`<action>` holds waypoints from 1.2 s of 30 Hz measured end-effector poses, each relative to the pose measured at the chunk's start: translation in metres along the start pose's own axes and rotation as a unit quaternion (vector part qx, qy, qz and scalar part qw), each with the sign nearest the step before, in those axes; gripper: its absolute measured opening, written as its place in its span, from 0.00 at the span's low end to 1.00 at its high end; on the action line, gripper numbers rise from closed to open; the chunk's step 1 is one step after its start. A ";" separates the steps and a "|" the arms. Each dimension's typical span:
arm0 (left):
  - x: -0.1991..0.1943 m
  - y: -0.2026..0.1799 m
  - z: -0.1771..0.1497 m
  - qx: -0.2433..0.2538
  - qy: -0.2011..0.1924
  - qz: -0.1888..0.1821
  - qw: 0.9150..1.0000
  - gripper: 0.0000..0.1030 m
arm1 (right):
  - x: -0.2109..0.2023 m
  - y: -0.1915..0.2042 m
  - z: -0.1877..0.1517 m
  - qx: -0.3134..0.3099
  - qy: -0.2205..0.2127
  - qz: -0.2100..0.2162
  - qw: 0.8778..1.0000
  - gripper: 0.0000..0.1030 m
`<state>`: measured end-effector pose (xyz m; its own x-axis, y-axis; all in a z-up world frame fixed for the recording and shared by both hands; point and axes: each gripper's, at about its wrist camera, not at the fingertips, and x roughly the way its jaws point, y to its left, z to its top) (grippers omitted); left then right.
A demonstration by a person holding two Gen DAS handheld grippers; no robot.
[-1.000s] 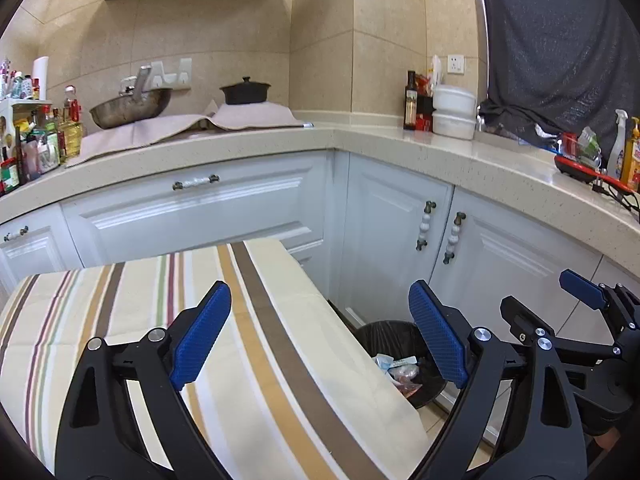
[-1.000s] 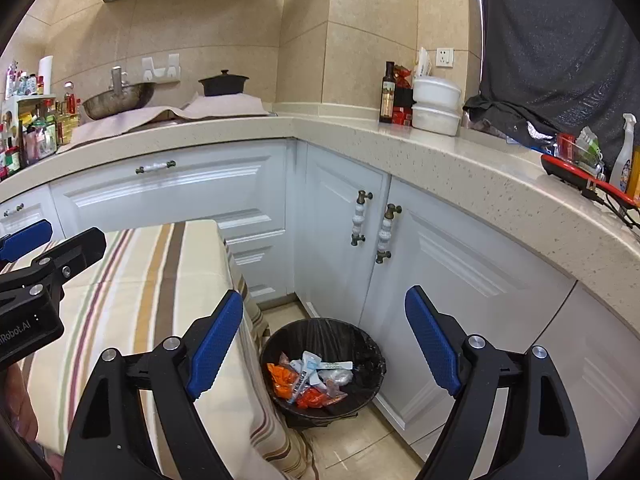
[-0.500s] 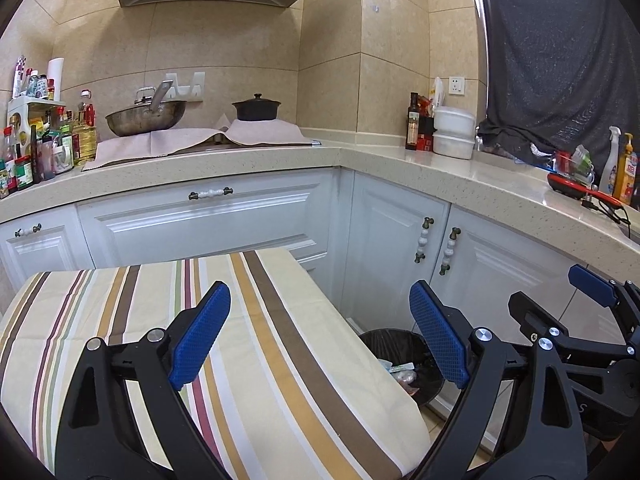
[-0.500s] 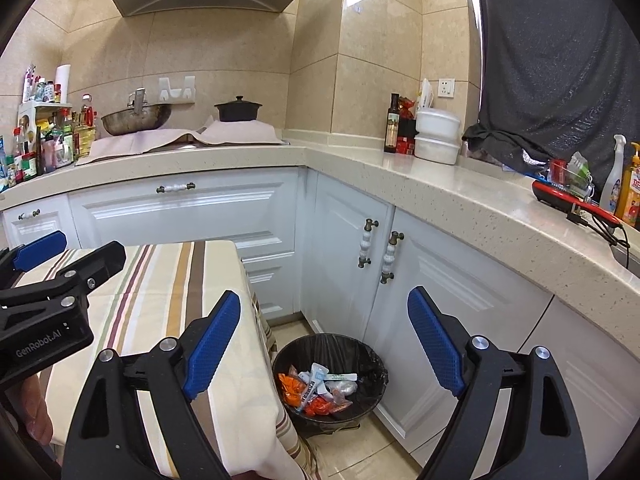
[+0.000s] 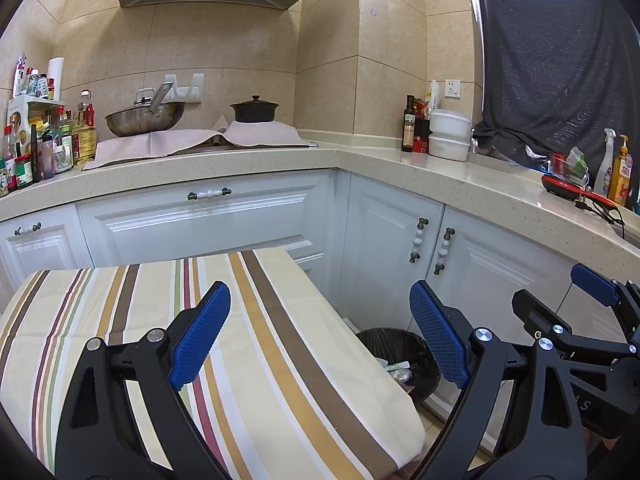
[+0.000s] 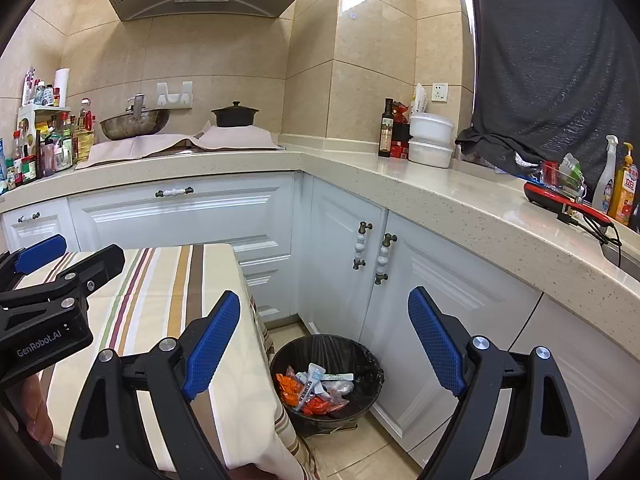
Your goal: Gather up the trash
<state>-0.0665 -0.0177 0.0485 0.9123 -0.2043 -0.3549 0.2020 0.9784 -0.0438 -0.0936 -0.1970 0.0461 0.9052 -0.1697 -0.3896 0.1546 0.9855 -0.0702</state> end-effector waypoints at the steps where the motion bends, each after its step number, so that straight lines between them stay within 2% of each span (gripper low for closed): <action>1: 0.000 0.000 0.000 0.000 0.000 0.000 1.000 0.86 | 0.000 0.000 0.000 0.000 0.000 0.000 1.000 0.81; 36: 0.001 -0.001 -0.005 -0.001 0.008 -0.002 1.000 0.86 | -0.001 -0.003 -0.001 0.001 0.001 -0.001 1.000 0.81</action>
<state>-0.0679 -0.0189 0.0441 0.9058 -0.2075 -0.3695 0.2047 0.9777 -0.0472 -0.0955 -0.1998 0.0456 0.9038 -0.1714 -0.3921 0.1570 0.9852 -0.0685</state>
